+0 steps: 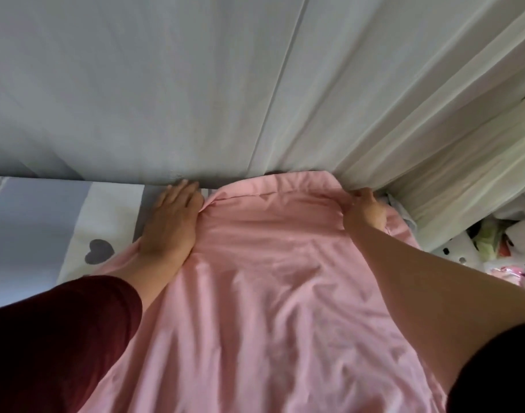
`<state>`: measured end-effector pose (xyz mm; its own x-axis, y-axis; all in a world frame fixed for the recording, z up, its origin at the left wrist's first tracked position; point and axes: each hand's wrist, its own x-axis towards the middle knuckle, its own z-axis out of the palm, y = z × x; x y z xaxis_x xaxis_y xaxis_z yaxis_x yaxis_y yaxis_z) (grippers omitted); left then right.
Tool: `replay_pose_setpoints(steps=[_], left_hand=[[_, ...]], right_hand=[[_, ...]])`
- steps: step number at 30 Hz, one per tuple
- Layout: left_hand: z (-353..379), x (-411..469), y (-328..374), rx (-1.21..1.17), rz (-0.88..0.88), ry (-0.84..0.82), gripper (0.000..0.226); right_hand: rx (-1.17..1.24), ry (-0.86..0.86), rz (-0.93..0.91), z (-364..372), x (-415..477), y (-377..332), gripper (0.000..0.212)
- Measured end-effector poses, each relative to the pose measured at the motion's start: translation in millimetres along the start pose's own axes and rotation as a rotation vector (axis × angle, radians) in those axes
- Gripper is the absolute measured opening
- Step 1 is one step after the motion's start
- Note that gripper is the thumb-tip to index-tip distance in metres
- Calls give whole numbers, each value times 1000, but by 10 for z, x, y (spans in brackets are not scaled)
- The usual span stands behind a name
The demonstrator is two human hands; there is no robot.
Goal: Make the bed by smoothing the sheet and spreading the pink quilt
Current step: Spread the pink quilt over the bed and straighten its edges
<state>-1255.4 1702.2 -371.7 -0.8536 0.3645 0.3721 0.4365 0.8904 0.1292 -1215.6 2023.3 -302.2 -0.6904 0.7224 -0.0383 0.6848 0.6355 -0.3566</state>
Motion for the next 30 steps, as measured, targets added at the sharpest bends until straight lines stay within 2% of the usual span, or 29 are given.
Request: replay_pose_setpoints(steps=[2,5,7,8,9,10,11,13,14,18,21,24,27,30], left_hand=[[-6,-1,2,40,27,-38,35],[-205,263,89,5,4,-77,14],[-361,562,279,-40,39,-94,10],[-360,667,363,-11,57,-98,14],[-311,724,456,-20,42,-167,18],[-220,726,533,-38,-22,-251,21],[-112,699,577,-42,-110,-313,23],[78,641,585,-21,-214,-282,24],[73,616,586,-7,-227,-264,24],[87,702,538,-1,-274,-195,36],[153,676,517,7,-284,-166,31],[152,702,504,-63,-296,-211,31],[217,709,478,-221,-295,-209,34],[115,688,416,-425,-244,-219,53]], right_hand=[[42,-38,34,48,-20,80,30],[102,-29,99,-40,-33,77,31],[160,180,207,-244,141,31,26],[190,308,261,-344,253,15,25],[200,366,291,-398,352,27,30],[192,323,279,-348,406,44,37],[149,196,228,-230,405,72,46],[-89,-93,94,120,328,171,62],[-197,-140,43,259,278,235,67],[-282,-94,36,394,231,264,70],[-318,-37,8,402,243,215,66],[-384,-21,-36,361,287,155,63],[-441,-96,-37,320,393,173,62],[-430,-234,-50,347,478,100,63]])
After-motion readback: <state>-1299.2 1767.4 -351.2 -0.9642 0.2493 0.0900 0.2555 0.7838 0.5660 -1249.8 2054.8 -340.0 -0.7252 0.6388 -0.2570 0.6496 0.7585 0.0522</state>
